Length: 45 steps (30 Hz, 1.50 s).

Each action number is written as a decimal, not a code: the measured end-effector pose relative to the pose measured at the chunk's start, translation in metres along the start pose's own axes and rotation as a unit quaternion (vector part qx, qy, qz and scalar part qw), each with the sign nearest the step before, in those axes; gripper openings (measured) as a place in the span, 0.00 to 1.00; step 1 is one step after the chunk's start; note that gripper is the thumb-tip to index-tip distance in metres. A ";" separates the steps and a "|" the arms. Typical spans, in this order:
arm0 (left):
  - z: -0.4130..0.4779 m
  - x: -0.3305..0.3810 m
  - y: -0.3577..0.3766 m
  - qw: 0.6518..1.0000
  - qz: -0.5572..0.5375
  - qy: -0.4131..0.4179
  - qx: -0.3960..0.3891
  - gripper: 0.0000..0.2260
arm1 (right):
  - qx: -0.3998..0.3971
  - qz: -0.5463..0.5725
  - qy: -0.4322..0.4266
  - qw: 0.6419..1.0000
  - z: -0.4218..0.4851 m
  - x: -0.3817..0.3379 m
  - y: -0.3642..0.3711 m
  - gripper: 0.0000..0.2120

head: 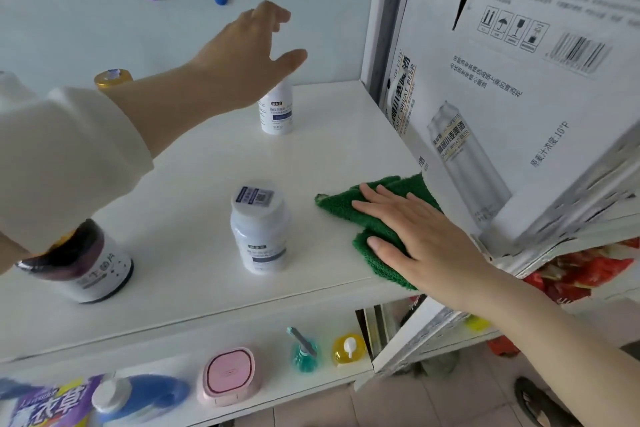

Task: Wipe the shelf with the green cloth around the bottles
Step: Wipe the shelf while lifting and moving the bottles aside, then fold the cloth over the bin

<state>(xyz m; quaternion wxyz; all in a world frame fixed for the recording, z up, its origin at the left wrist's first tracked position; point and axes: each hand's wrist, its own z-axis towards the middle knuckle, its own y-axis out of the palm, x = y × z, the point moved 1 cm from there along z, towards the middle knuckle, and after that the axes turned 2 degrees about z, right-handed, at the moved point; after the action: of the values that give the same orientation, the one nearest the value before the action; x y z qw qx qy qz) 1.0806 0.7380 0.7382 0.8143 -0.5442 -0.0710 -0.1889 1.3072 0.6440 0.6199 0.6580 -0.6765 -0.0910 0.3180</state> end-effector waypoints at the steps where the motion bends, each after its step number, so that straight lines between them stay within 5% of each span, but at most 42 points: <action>1: -0.007 0.007 -0.004 1.000 -0.005 0.003 0.017 0.22 | 0.002 -0.002 -0.007 1.000 -0.004 0.001 -0.001 0.32; 9: -0.078 0.061 -0.016 0.995 -0.004 0.013 0.096 0.16 | 0.017 -0.015 -0.063 0.998 -0.021 0.013 -0.001 0.33; 20: -0.151 0.092 0.022 0.955 0.255 0.114 -0.094 0.17 | 0.056 0.013 -0.058 0.997 -0.030 0.010 -0.004 0.28; 24: -0.164 0.089 0.036 0.965 0.213 0.141 -0.065 0.15 | 0.142 -0.029 -0.076 0.987 -0.049 0.009 0.005 0.35; 28: -0.175 0.084 0.054 0.975 0.165 0.094 -0.115 0.18 | 0.158 -0.069 -0.087 0.981 -0.057 0.011 0.012 0.31; 33: -0.196 0.080 0.066 0.991 0.070 0.067 -0.095 0.21 | 0.179 0.041 -0.093 0.979 -0.080 0.006 0.002 0.14; 36: -0.212 0.083 0.066 0.990 -0.023 0.095 -0.100 0.24 | 0.131 0.174 -0.018 0.976 -0.100 -0.009 -0.020 0.09; 38: -0.225 0.088 0.064 0.983 -0.127 0.086 -0.104 0.25 | 0.107 0.306 0.019 0.946 -0.111 -0.017 -0.031 0.06; 40: -0.243 0.094 0.060 0.958 -0.260 0.008 -0.118 0.14 | 0.083 0.428 0.058 0.898 -0.118 -0.021 -0.031 0.08; 43: -0.274 0.099 0.063 0.881 -0.434 -0.147 -0.120 0.02 | 0.018 0.566 0.164 0.807 -0.132 -0.025 -0.010 0.06; 45: -0.297 0.097 0.070 0.817 -0.517 -0.231 -0.108 0.02 | -0.024 0.645 0.227 0.729 -0.144 -0.026 0.012 0.20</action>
<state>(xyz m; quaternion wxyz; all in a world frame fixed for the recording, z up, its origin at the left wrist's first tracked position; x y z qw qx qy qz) 1.1700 0.4686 0.5908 0.4926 -0.5393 -0.5073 -0.4572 1.3627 0.5091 0.6069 0.2790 -0.6404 0.5113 0.5007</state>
